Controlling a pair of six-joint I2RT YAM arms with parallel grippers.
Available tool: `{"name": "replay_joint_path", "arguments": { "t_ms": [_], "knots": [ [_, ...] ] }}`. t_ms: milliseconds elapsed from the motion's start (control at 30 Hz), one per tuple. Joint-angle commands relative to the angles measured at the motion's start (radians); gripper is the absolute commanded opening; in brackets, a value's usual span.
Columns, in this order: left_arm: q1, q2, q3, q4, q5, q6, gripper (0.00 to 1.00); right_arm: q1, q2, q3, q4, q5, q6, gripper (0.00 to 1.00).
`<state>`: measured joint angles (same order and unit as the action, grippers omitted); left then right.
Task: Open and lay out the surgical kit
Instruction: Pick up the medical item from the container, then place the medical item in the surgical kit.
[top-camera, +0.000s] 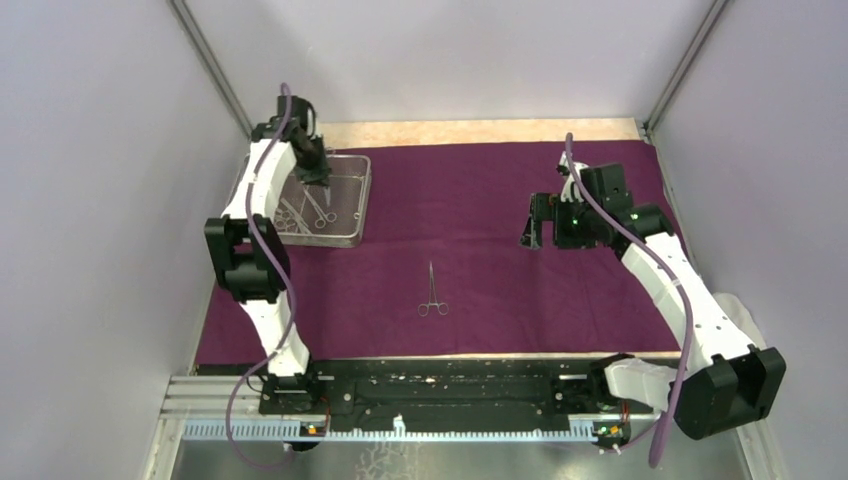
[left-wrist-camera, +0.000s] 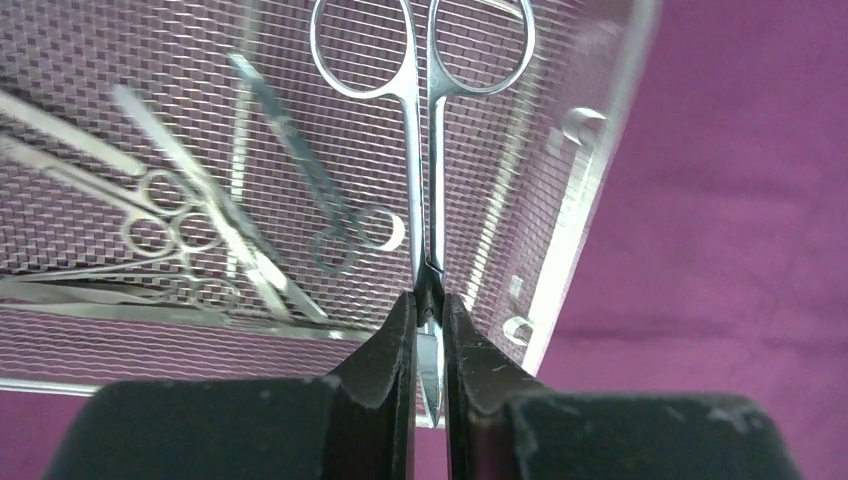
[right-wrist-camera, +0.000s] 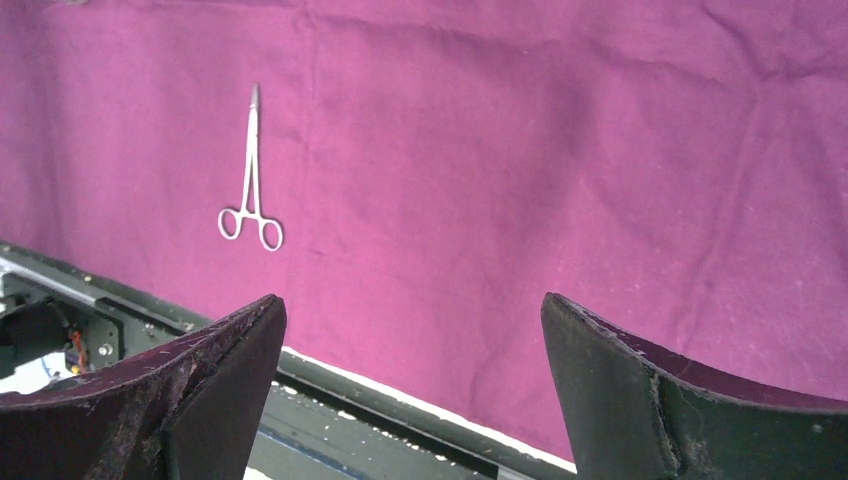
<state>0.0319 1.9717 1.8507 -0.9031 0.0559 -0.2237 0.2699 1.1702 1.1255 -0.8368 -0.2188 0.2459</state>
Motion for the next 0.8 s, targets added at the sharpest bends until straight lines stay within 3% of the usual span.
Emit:
{"name": "replay_joint_path", "arguments": {
  "t_ms": [0, 167, 500, 600, 767],
  "knots": [
    [-0.134, -0.128, -0.04, -0.01, 0.035, 0.06, 0.0, -0.011, -0.046, -0.014, 0.054, -0.093, -0.007, 0.99],
    [-0.28, -0.23, -0.163, 0.049, 0.077, 0.114, 0.0, -0.011, 0.016, 0.002, 0.109, -0.308, 0.047, 0.98],
    [-0.526, -0.388, -0.408, 0.144, 0.121, 0.135, 0.0, -0.011, 0.32, 0.119, 0.292, -0.662, 0.284, 0.92],
    [-0.589, -0.397, -0.436, 0.151, 0.114, 0.149, 0.0, -0.012, 0.452, 0.188, 0.325, -0.766, 0.333, 0.91],
    [-0.679, -0.392, -0.445, 0.161, 0.096, 0.186, 0.0, -0.002, 0.639, 0.209, 0.534, -0.935, 0.5, 0.85]
  ]
}}
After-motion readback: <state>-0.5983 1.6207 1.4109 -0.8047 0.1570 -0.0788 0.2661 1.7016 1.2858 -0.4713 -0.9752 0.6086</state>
